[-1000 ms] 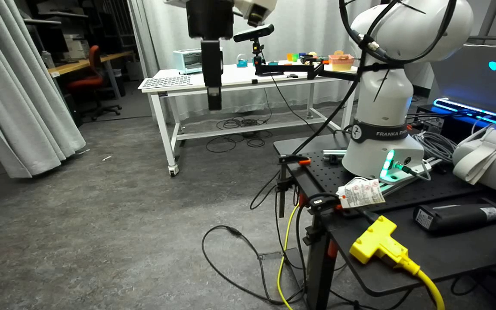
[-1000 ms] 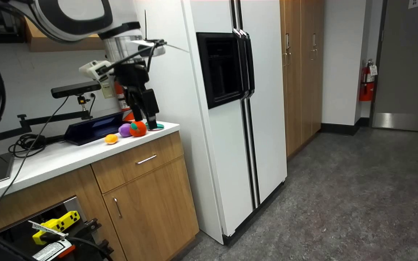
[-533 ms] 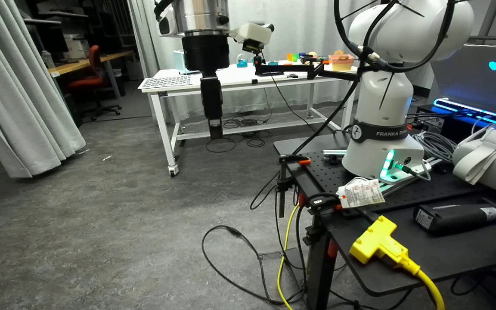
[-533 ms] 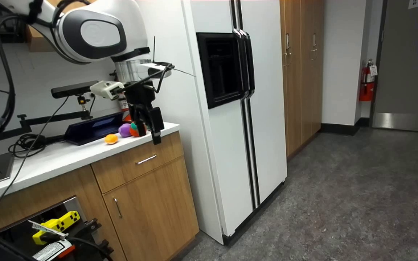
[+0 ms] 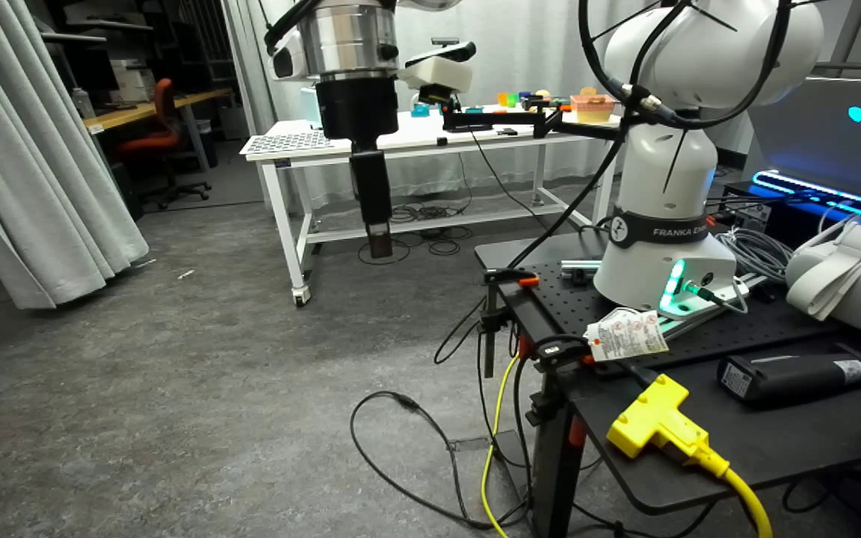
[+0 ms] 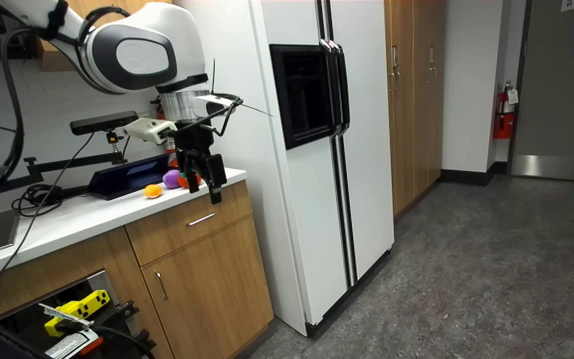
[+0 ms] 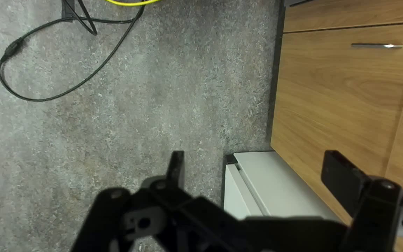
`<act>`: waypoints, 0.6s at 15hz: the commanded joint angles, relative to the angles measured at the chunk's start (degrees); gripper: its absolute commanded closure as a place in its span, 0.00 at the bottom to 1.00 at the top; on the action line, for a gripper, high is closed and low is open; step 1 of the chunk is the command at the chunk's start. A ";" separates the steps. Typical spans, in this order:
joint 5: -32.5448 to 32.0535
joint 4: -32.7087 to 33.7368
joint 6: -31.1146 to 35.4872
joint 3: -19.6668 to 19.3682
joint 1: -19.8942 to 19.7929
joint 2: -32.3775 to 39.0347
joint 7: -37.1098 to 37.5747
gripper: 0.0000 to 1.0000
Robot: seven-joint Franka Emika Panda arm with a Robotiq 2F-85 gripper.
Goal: Open the drawer on the right
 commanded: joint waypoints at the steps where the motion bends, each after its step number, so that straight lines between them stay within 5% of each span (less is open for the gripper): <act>1: 4.20 2.30 5.70 0.32 3.42 7.12 -5.60 0.00; 9: 16.00 11.27 12.25 5.73 5.80 19.97 -14.63 0.00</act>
